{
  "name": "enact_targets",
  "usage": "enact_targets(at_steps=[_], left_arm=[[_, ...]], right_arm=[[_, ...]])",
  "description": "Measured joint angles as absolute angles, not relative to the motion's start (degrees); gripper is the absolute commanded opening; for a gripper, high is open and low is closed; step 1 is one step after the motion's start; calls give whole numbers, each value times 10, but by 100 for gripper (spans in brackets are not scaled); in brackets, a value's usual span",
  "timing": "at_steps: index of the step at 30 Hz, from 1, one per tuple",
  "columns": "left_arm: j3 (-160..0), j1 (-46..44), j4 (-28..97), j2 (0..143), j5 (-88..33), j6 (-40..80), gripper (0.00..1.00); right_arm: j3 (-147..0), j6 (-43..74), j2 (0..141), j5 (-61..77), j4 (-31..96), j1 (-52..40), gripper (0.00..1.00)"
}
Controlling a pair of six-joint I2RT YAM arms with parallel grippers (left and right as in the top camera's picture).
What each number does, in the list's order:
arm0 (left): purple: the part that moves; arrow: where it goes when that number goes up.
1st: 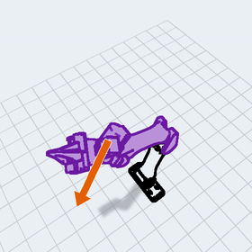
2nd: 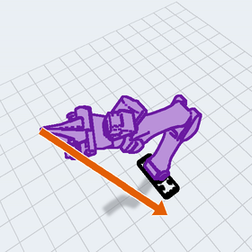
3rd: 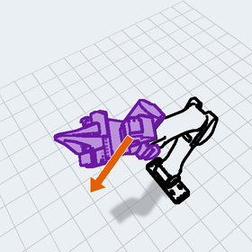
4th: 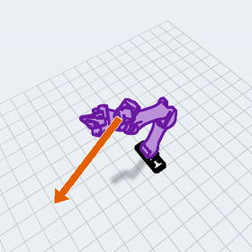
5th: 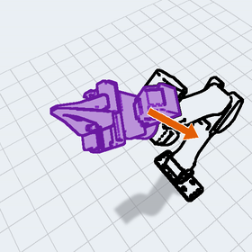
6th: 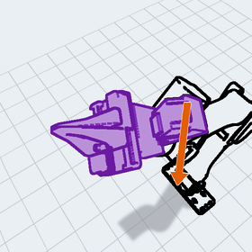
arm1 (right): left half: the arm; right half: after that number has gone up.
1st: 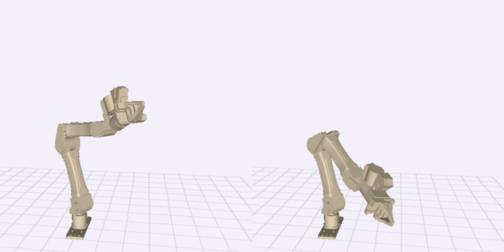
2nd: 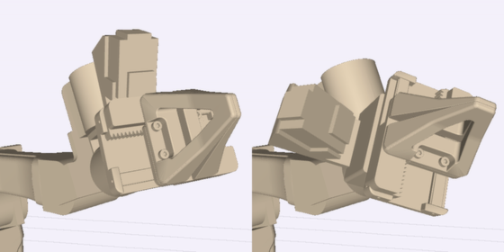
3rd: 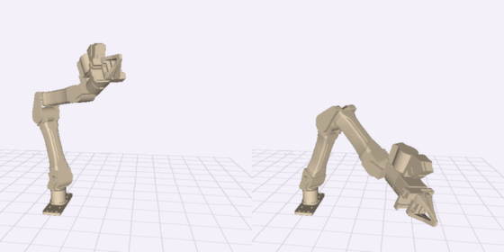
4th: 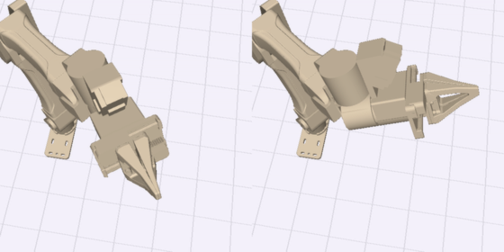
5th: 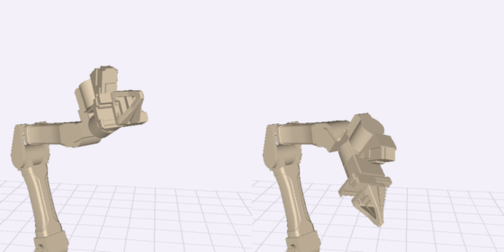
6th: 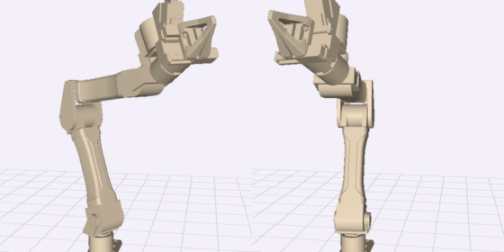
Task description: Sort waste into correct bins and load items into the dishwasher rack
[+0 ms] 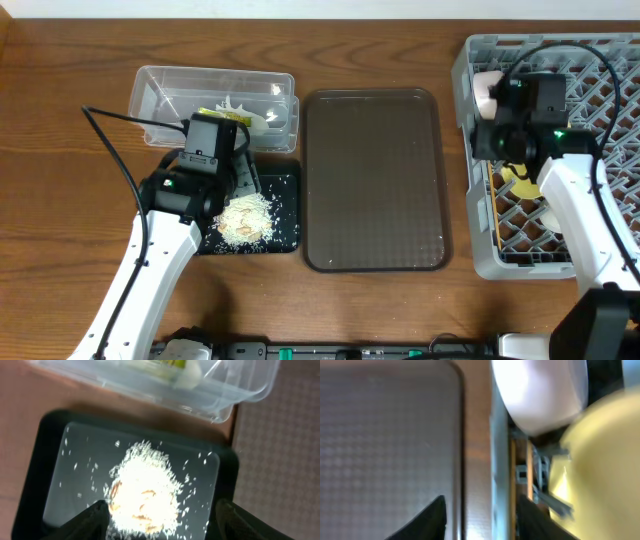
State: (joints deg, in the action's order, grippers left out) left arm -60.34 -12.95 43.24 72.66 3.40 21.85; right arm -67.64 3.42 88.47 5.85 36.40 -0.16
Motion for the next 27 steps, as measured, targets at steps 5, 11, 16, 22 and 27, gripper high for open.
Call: enact_targets(at_steps=[5,11,16,22,27], left_arm=[[-603,-130,408,727,32,157,72],[-603,-130,520,727,14,131,70],[-597,-134,560,712,6,127,70],[-534,-152,520,548,2,119,80],[-462,-157,495,387,1,122,91]], right_arm=[[-676,17,881,55,367,-13,63],[-675,24,881,51,470,-11,64],[-672,34,876,49,511,-8,71],[-587,42,761,47,453,-8,89],[-465,43,572,36,359,-8,99]])
